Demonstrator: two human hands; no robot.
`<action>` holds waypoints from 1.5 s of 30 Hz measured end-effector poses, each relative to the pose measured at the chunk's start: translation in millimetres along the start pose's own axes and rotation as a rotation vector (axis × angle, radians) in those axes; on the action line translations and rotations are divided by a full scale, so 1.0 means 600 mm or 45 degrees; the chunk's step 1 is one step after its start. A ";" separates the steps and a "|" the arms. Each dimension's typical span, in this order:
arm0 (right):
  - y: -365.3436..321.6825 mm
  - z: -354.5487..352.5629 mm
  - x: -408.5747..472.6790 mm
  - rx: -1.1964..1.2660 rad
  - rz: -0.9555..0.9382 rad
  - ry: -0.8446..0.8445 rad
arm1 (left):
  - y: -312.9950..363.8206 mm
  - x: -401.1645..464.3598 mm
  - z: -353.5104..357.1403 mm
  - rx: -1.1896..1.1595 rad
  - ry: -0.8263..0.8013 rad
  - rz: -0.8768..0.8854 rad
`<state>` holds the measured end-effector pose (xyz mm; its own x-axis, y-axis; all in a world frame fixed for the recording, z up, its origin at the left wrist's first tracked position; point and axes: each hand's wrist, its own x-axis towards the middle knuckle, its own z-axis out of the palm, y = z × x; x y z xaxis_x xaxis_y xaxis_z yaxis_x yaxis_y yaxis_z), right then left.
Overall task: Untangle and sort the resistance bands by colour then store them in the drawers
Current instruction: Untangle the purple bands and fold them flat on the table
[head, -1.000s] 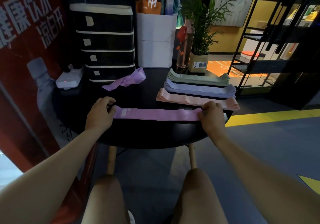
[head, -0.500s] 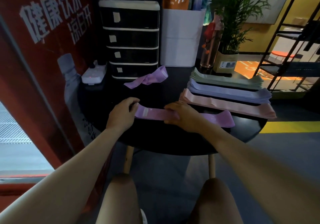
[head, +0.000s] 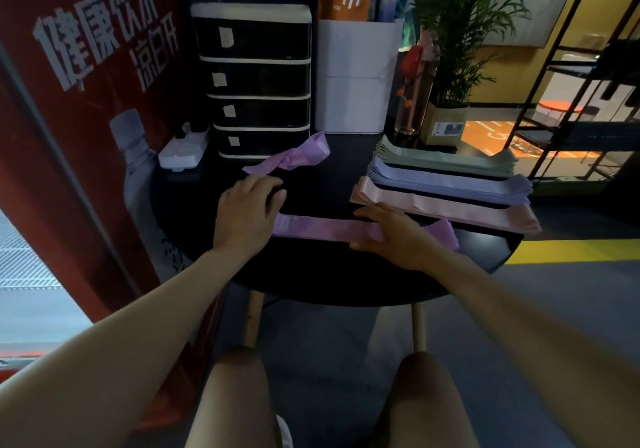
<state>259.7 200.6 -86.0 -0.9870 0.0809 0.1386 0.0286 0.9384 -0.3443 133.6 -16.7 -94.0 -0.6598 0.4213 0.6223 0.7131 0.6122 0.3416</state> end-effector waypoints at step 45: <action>0.017 0.001 0.372 0.032 0.117 -0.040 | -0.118 0.245 0.094 -0.045 -0.573 -0.185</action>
<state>39.9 228.3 -59.2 -0.9850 0.1550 0.0762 0.1154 0.9189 -0.3773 -27.3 39.9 -66.6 -0.7849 0.5860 0.2015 0.6083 0.6664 0.4312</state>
